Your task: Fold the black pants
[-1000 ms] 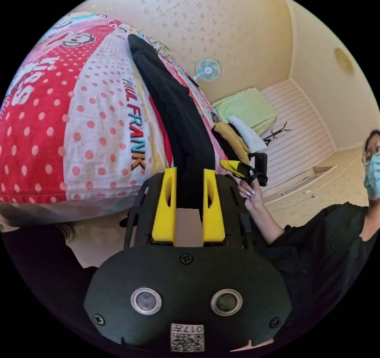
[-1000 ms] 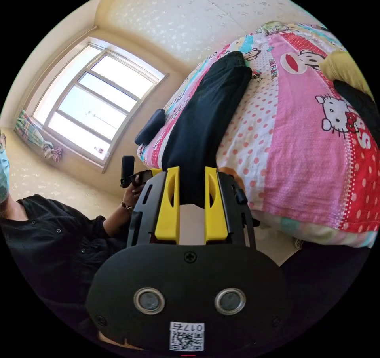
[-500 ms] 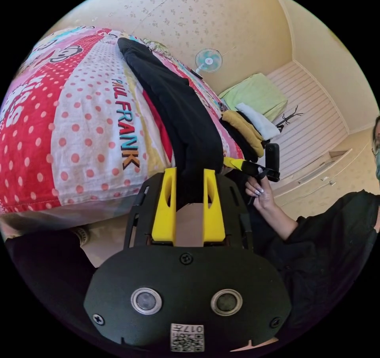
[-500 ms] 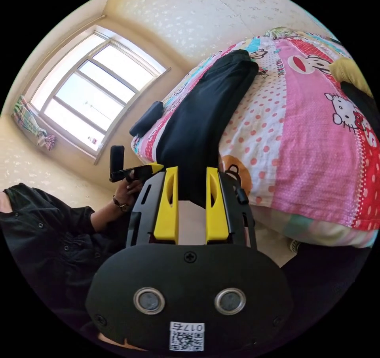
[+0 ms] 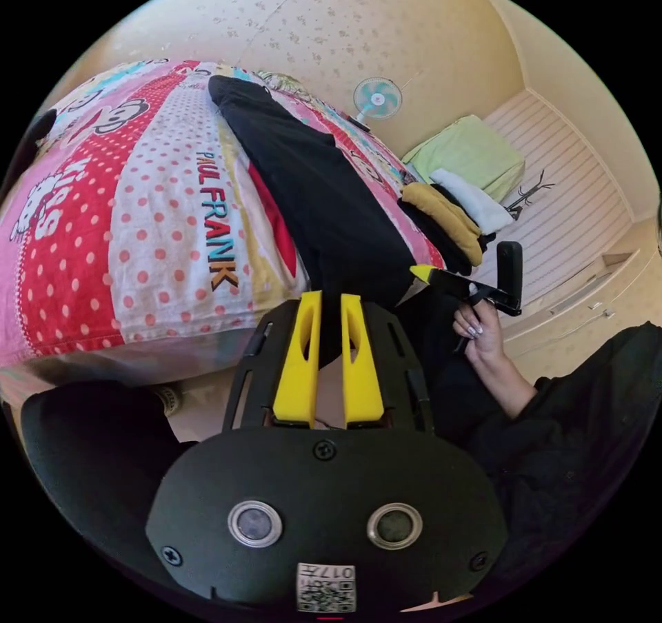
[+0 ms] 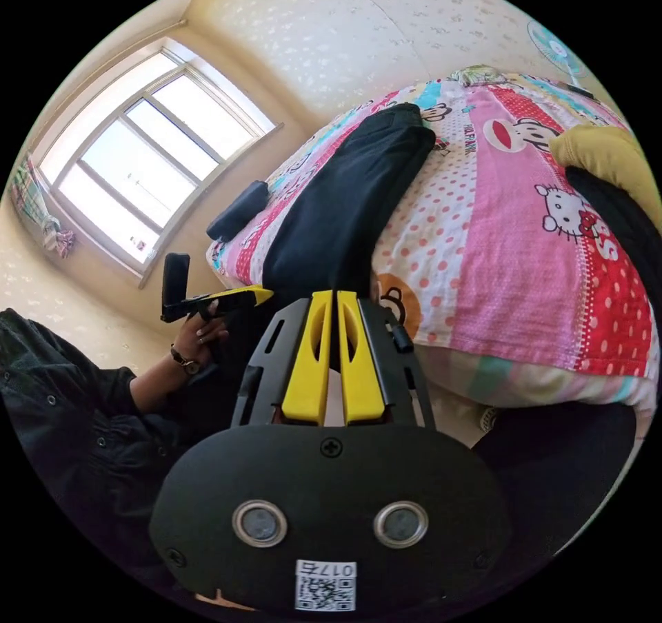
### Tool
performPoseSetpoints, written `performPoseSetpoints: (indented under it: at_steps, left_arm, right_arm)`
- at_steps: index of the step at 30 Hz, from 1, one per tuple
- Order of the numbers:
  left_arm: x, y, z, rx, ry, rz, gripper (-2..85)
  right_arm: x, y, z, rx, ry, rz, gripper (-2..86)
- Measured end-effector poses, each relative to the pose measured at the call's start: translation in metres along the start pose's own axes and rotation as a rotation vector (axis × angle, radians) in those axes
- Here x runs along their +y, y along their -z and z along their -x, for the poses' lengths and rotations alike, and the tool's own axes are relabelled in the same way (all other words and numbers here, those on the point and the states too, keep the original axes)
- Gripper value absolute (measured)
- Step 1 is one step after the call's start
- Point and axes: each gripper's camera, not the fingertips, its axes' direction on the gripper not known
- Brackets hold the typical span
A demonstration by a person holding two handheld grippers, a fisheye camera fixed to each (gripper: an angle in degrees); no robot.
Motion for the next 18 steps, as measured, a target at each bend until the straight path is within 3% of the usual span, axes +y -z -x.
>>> performPoseSetpoints:
  at_steps: [6,10,15,18]
  left_arm:
    - [0.002,-0.011,0.030,0.185,0.118,-0.016,3.6]
    - [-0.003,-0.003,0.027,0.197,0.086,-0.066,5.0]
    - [-0.028,0.011,0.026,0.212,0.040,-0.173,14.3]
    - [-0.050,-0.006,0.032,0.234,0.037,-0.120,16.4]
  right_arm:
    - [0.002,-0.016,-0.025,-0.071,-0.070,0.042,2.1]
    - [0.000,-0.008,-0.032,-0.164,-0.071,0.026,3.9]
    - [-0.003,0.029,-0.042,-0.220,-0.100,-0.174,8.2]
    - [-0.016,0.026,-0.051,-0.251,-0.152,-0.137,11.1]
